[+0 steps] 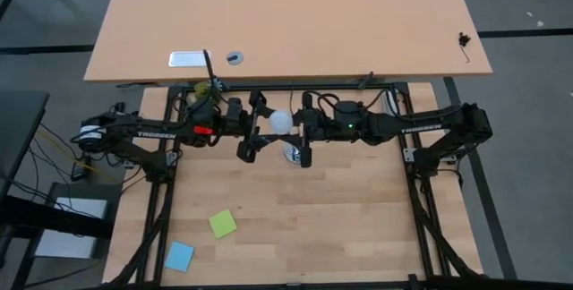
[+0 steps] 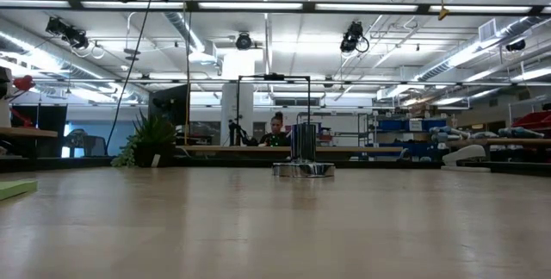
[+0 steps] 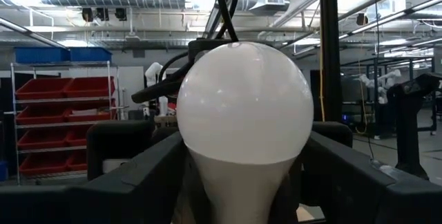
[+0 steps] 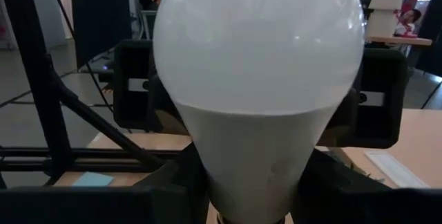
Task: Screw lightbulb
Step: Insert the lightbulb into the lamp
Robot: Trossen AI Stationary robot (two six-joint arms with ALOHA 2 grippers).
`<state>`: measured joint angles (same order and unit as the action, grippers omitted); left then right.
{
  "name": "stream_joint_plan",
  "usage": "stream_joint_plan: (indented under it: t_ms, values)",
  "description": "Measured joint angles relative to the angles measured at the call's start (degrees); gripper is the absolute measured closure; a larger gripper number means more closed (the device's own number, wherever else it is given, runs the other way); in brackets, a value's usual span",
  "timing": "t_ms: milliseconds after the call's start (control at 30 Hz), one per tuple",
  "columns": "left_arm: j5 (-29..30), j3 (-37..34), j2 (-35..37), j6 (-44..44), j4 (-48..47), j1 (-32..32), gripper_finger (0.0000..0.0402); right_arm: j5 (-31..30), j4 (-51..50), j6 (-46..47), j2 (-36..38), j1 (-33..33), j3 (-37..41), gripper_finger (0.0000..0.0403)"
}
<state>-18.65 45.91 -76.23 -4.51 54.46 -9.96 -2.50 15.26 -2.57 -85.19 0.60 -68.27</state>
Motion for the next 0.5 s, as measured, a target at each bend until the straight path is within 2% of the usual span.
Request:
stream_joint_plan:
  t_ms: [200, 500]
  values:
    - [0.0, 0.0, 0.0, 0.1, -0.5, 0.0, 0.0121, 0.1, -0.3, 0.0, 0.0, 0.0, 0.0, 0.0249]
    - [0.0, 0.0, 0.0, 0.2, -0.3, 0.0, 0.0162, 0.1, 0.0, -0.5, 0.0, 0.0, 0.0, 0.0227]
